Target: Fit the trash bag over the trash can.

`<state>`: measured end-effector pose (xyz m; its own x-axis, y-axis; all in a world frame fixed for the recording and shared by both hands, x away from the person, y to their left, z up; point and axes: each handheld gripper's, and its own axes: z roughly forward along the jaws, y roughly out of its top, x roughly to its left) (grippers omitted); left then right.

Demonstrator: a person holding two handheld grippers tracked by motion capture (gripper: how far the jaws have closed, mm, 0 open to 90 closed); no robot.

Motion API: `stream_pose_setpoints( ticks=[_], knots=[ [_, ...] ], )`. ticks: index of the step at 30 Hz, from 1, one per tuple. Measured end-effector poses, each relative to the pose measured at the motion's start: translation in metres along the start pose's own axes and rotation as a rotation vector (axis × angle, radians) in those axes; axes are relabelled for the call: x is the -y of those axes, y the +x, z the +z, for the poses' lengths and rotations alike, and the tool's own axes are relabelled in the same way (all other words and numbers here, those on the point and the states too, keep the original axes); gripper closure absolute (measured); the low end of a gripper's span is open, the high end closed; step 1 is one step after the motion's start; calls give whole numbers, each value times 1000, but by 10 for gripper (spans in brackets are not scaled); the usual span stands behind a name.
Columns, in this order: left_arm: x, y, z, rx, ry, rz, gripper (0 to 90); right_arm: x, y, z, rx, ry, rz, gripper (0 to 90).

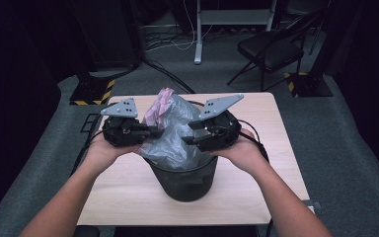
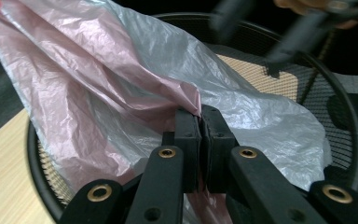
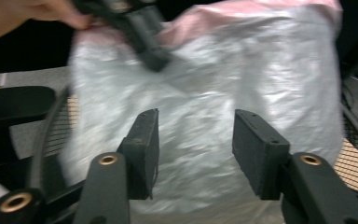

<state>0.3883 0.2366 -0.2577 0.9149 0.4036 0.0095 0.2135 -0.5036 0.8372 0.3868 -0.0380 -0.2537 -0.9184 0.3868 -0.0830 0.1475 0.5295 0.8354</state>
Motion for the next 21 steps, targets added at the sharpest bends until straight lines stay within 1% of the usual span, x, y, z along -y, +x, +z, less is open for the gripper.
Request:
stream_pose_setpoints(
  ticks=[2,3,4,5,7,8,9,10,11,12,14,15,16,18,19,20,21],
  knots=[
    [1,-2,-1,7,-1,4,861,0,-5,3,24,5,11,459],
    [1,-2,-2,14,-5,5,862,1,-9,5,44,4,24,438],
    [2,-3,-3,22,-5,6,862,1,-9,5,44,4,24,438],
    [3,-4,-3,34,-4,10,862,1,-14,6,75,4,26,435],
    [4,-4,-3,39,-2,13,862,1,-16,7,81,1,30,430],
    [4,-5,-3,50,-2,17,862,1,-19,8,80,-1,35,424],
    [4,-6,-2,57,-2,15,863,1,-21,9,76,-1,39,419],
    [4,-7,-2,64,0,21,863,0,-24,10,73,2,39,410],
    [4,-7,-1,69,2,26,864,-2,-29,13,62,6,43,384],
    [4,-8,-1,74,3,31,864,-2,-29,13,62,6,43,384],
    [4,-9,-1,85,0,38,866,-4,-33,16,57,4,55,368],
    [4,-10,-1,87,3,50,867,-5,-36,18,29,3,60,353],
    [4,-10,-1,87,3,50,868,-5,-36,18,29,3,60,353],
    [5,-11,-1,85,7,58,868,-5,-38,22,2,19,54,359],
    [5,-11,-1,82,7,59,869,-4,-38,23,-7,27,58,397],
    [5,-11,-1,82,6,61,869,-3,-38,24,-23,37,63,467],
    [5,-11,-1,83,7,61,869,-2,-37,25,-50,43,63,506]
  ],
)
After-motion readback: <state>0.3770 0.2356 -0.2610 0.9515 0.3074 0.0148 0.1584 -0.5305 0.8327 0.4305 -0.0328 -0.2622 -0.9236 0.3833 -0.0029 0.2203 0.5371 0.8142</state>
